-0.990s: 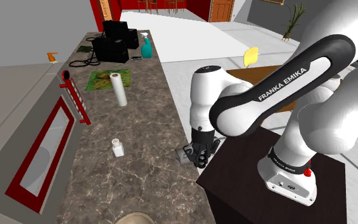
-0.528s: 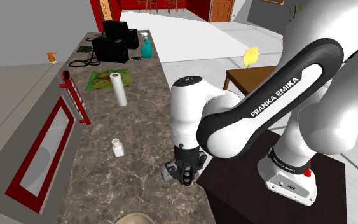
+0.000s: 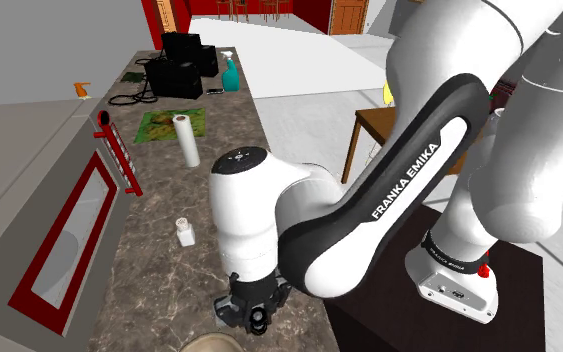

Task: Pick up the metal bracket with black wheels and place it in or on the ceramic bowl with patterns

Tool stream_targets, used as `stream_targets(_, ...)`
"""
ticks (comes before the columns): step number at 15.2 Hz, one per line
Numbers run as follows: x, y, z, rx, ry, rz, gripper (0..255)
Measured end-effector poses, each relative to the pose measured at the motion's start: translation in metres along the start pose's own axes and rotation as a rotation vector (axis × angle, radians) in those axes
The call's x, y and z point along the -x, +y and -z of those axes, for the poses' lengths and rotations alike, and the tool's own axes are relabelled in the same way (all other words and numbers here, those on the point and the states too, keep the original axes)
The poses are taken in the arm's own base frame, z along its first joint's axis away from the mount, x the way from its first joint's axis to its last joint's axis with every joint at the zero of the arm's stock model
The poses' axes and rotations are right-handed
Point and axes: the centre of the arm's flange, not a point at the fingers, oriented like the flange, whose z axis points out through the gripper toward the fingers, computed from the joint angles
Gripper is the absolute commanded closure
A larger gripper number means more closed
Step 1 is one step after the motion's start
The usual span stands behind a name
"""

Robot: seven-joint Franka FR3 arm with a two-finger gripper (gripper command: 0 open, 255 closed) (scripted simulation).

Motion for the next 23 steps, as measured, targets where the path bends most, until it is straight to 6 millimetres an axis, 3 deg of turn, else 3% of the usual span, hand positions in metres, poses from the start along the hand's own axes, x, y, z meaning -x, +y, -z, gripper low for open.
stream_targets(10,0.052,-0.112,-0.02,-0.001,-0.001,0.0,255)
stream_targets(23,0.041,-0.116,-0.083,0.0,0.001,-0.002,255)
